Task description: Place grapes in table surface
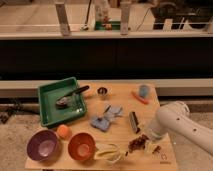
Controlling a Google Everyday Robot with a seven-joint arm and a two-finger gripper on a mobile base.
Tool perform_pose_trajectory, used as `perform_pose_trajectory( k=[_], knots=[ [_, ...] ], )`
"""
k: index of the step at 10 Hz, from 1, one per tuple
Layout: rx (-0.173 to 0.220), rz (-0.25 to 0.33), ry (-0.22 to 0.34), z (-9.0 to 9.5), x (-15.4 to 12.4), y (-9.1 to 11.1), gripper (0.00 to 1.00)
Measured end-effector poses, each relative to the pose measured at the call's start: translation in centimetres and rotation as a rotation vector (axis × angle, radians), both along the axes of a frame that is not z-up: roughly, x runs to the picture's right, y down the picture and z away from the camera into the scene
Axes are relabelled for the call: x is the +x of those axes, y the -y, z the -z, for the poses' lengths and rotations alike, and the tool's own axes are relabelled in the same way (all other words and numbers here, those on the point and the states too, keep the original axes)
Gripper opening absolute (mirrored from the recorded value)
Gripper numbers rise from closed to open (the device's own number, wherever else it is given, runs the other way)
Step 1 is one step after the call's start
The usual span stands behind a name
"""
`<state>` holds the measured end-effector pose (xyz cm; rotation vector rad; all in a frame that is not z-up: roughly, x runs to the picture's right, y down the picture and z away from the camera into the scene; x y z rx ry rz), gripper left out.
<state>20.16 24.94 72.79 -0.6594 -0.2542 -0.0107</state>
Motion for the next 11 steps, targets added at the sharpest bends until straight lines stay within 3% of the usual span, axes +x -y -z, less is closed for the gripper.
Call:
perform_pose_trajectory(
  k=[11],
  knots=[
    [0.026, -0.006, -0.019, -1.2, -0.2, -0.4, 0.79]
  ],
)
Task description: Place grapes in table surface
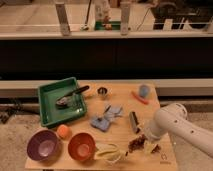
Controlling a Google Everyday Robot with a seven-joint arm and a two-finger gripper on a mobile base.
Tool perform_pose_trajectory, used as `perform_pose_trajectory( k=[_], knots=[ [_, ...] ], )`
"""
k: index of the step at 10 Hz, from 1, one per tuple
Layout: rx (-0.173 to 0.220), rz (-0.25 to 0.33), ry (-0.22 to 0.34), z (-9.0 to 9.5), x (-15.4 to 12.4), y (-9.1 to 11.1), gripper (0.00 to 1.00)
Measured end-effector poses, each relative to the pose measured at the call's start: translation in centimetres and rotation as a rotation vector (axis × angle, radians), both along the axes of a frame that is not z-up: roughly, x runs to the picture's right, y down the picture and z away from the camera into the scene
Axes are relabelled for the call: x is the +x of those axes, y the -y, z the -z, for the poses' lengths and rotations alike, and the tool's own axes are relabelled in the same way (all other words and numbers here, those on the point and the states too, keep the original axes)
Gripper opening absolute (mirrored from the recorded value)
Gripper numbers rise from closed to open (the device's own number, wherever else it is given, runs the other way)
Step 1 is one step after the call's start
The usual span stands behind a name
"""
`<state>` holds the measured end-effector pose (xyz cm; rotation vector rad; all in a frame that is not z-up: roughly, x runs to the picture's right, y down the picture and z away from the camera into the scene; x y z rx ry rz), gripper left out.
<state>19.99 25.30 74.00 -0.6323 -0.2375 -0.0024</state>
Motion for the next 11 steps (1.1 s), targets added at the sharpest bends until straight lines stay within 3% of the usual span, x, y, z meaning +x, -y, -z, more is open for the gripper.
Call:
perform_pose_trajectory(
  k=[3, 5, 9, 11],
  knots=[
    [0.002, -0.007, -0.004, -0.5, 0.0, -0.2, 0.8],
    [0.008, -0.009, -0.007, -0.6, 0.0, -0.2, 0.73],
    [0.018, -0.013, -0.012, -0.9, -0.1, -0.3, 0.71],
    [0.023, -0.018, -0.016, -1.1, -0.2, -0.3, 0.57]
  ],
)
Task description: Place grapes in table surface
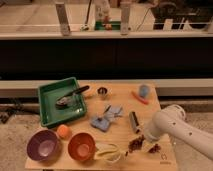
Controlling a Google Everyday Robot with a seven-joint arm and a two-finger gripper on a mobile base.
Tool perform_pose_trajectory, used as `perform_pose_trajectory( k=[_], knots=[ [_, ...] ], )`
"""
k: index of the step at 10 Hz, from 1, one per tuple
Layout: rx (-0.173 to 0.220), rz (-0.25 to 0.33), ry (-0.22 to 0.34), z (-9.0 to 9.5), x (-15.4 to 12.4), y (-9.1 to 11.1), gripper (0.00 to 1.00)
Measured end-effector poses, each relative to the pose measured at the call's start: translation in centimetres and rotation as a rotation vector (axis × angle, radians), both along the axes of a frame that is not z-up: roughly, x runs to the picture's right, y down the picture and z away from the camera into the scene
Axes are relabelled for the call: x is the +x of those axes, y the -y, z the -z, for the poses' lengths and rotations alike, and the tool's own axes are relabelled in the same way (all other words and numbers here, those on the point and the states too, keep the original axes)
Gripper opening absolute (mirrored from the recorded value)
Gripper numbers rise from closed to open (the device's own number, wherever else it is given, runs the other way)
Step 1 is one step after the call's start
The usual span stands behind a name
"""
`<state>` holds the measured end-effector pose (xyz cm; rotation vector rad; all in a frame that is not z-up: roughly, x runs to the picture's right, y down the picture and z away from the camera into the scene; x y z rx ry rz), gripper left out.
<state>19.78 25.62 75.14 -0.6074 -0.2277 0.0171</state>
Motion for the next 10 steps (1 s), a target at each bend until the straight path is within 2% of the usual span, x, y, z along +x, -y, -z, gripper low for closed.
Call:
perform_pose_trajectory(
  k=[4, 8, 10],
  knots=[
    [0.006, -0.008, -0.004, -0.27, -0.13, -0.15, 0.46],
    [0.02, -0.002, -0.004, -0.04, -0.13, 0.19, 0.09],
    [0.022, -0.003, -0.005, -0.06, -0.23, 0.06, 0.08]
  ],
)
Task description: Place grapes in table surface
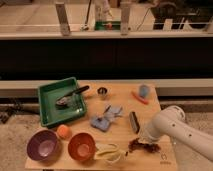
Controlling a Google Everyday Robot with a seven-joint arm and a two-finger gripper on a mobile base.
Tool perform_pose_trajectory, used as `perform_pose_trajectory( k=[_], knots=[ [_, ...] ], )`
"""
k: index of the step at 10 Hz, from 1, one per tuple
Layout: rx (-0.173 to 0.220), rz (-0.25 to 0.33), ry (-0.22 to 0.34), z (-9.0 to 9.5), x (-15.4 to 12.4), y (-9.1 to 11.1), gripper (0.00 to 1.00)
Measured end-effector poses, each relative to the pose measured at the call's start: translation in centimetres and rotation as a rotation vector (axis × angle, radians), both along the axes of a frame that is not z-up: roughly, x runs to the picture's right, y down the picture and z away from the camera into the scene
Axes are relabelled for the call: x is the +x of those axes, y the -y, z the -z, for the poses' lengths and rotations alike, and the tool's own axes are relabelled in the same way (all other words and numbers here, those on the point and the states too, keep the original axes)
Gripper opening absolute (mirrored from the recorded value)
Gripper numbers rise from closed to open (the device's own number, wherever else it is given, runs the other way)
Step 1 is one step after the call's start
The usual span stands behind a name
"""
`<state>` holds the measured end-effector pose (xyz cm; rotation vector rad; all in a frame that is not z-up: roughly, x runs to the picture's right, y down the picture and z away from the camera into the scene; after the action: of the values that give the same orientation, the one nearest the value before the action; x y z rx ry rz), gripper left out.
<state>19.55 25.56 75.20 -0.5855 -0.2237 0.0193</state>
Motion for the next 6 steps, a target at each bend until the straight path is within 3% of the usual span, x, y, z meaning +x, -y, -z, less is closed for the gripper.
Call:
perform_pose_trajectory(
  k=[6],
  knots=[
    [0.011, -0.01, -0.003, 0.2, -0.21, 0.17, 0.08]
  ],
)
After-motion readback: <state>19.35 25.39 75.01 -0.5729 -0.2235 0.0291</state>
